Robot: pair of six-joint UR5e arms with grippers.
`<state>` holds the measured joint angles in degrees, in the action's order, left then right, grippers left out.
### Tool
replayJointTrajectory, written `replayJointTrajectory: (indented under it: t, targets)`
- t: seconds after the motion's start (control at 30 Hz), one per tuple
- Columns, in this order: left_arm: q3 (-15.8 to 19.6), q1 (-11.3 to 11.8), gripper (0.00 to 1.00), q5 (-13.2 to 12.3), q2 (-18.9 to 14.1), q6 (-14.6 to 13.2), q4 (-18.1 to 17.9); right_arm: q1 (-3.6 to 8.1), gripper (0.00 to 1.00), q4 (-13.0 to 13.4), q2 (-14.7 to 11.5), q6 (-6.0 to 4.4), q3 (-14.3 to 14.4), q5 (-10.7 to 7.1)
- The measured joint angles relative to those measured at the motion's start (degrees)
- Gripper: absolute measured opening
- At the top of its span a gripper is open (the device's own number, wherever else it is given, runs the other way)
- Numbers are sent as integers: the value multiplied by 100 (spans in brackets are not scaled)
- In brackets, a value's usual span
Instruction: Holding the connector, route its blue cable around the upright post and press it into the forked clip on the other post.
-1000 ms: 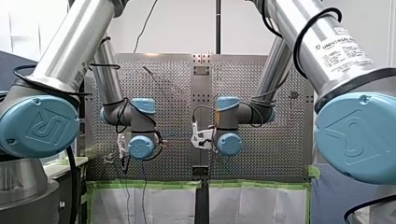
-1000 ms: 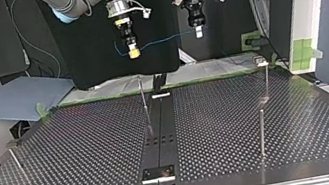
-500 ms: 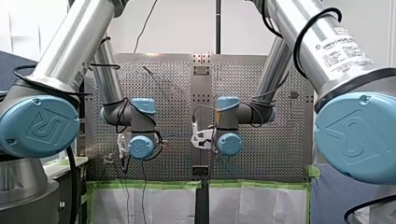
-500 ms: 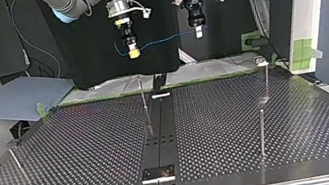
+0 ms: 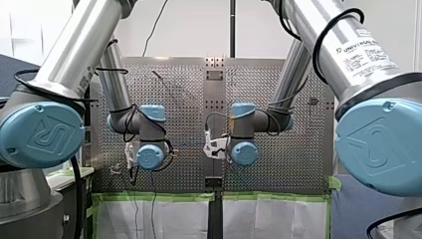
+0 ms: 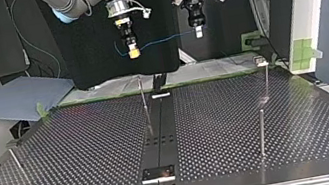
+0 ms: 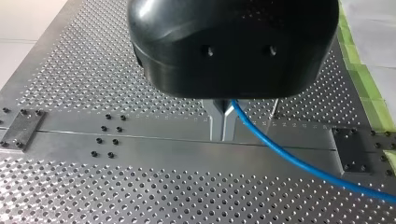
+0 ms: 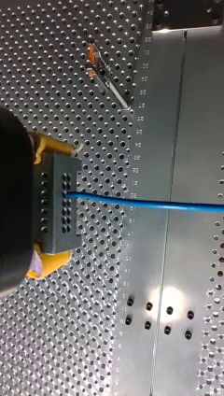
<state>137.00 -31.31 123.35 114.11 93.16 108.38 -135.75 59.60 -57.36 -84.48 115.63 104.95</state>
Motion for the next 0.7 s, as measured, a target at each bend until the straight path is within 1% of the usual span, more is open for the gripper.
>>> replayJointTrajectory:
  t: [0.7]
  targets:
    - [0, 0, 0, 0, 0, 0, 0, 0, 0, 0, 0, 0, 0, 1]
